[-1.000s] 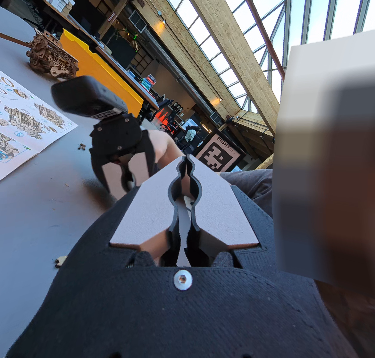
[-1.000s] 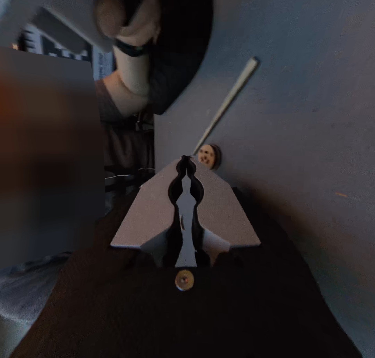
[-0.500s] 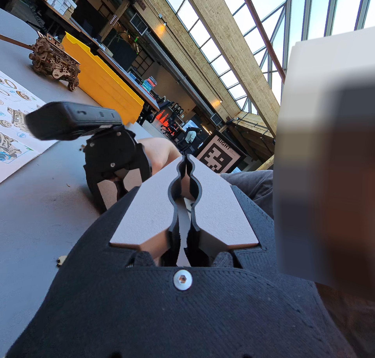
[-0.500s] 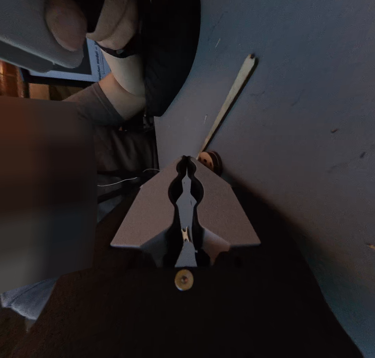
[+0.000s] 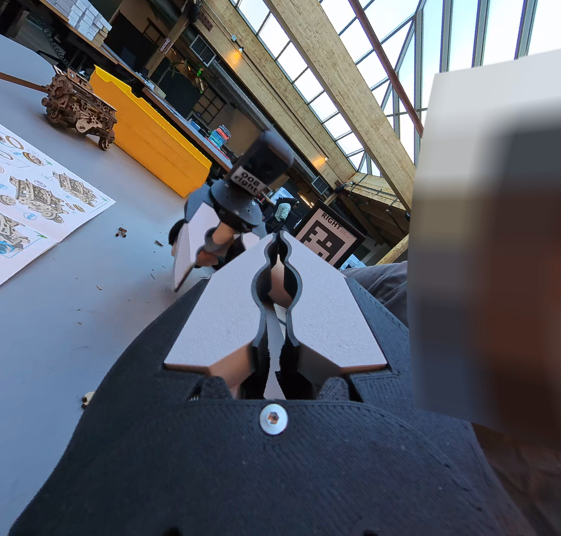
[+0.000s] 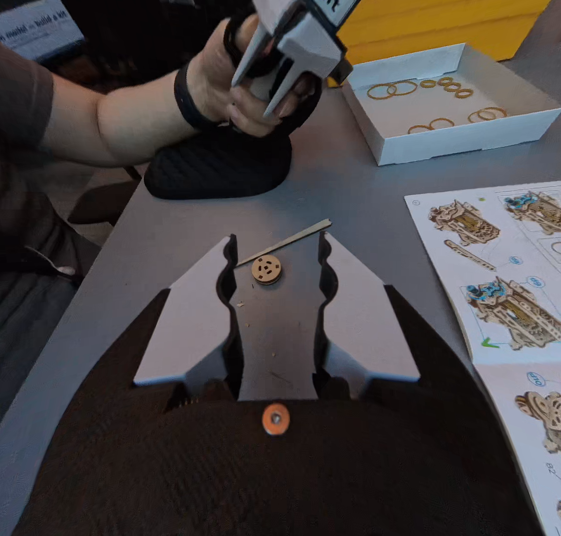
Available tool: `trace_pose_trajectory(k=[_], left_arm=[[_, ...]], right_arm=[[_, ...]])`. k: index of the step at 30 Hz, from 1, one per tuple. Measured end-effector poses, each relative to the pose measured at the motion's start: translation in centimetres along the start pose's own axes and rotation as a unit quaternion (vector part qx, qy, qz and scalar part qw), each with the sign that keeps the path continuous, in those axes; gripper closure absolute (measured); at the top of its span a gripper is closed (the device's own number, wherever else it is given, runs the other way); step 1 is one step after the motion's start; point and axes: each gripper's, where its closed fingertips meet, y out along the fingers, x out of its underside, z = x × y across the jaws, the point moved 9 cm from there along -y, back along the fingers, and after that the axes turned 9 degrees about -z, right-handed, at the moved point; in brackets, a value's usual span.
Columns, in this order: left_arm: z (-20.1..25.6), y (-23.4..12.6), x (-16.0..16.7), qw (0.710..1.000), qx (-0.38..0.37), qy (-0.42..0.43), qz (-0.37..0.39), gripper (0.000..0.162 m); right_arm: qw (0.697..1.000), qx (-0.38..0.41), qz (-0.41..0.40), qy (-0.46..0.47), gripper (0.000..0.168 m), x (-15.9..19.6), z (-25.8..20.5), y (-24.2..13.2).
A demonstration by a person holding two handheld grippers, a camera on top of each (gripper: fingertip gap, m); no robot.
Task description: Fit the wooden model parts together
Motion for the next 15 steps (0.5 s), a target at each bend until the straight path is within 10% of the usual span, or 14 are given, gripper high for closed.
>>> trace_pose_trajectory(k=[5, 10, 15], left_arm=[[-0.1, -0.1, 0.0, 1.0, -0.001, 0.001, 0.002, 0.162], [0.2, -0.2, -0.2, 1.0, -0.013, 0.019, 0.011, 0.162], [1.8, 1.7, 0.0, 0.993, -0.062, 0.099, -0.02, 0.099]], right_arm=[[0.985, 0.004, -0.16, -0.068, 0.117, 2.0, -1.1, 3.7], [0.974, 0.147, -0.06, -0.162, 0.144, -2.3, -2.8, 0.5], [0.832, 0.38, 0.003, -0.405, 0.144, -3.9, -6.3, -2.4]])
